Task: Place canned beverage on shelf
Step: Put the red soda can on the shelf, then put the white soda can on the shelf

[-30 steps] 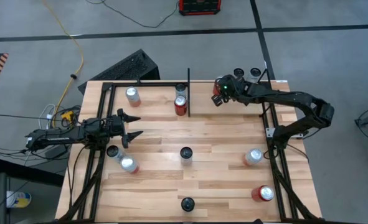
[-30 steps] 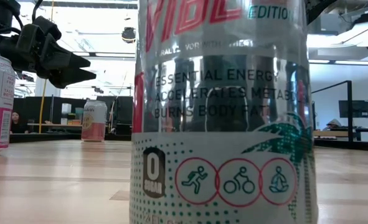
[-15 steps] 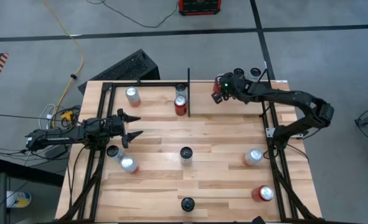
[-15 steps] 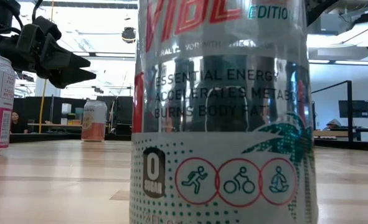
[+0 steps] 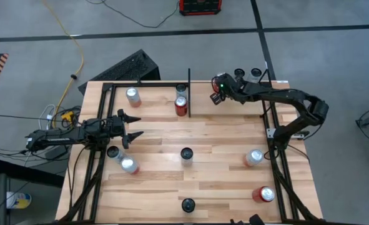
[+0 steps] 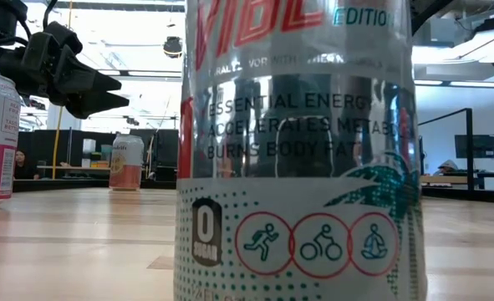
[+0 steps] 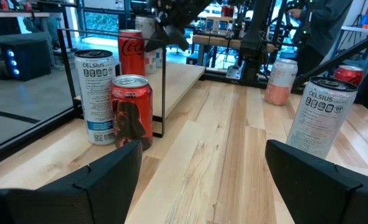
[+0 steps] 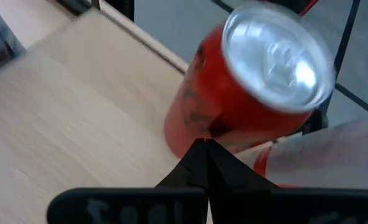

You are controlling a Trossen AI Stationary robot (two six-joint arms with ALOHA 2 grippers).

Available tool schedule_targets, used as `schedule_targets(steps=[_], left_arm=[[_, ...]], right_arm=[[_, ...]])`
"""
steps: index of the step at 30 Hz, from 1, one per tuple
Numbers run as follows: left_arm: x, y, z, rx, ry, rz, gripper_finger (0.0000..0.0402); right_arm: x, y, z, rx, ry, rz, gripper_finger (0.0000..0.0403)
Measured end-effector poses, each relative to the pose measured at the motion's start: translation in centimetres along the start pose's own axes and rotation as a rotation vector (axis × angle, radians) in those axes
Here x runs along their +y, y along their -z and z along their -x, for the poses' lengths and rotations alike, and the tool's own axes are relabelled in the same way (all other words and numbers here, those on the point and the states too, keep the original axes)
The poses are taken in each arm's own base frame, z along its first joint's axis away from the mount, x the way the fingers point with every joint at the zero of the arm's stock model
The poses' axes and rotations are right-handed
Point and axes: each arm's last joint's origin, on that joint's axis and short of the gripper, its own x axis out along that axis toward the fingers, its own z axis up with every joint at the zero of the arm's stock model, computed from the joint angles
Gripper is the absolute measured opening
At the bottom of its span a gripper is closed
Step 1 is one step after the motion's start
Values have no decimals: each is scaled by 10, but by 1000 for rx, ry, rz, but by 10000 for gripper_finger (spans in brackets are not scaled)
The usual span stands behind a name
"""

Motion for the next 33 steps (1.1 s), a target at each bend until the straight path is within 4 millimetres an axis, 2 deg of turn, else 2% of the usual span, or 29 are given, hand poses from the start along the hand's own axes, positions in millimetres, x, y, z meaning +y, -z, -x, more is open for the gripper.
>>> schedule_targets(steps=[10,15,19,24,29,33], left_arm=[[0,0,0,0,0,0,327],[0,0,0,0,0,0,327],[0,0,0,0,0,0,327],[0,0,0,0,-1,0,327],[0,0,0,0,-1,0,327],[0,0,0,0,-1,0,327]], right_arm=[[1,-16,11,-23,-9,10,21],[8,-20,27,47,-25,66,22],[16,-28,56,24,-70,94,22],[25,-35,109,-104,-183,108,22],[36,-26,153,-173,-382,154,24],[54,-12,178,-190,-495,203,24]])
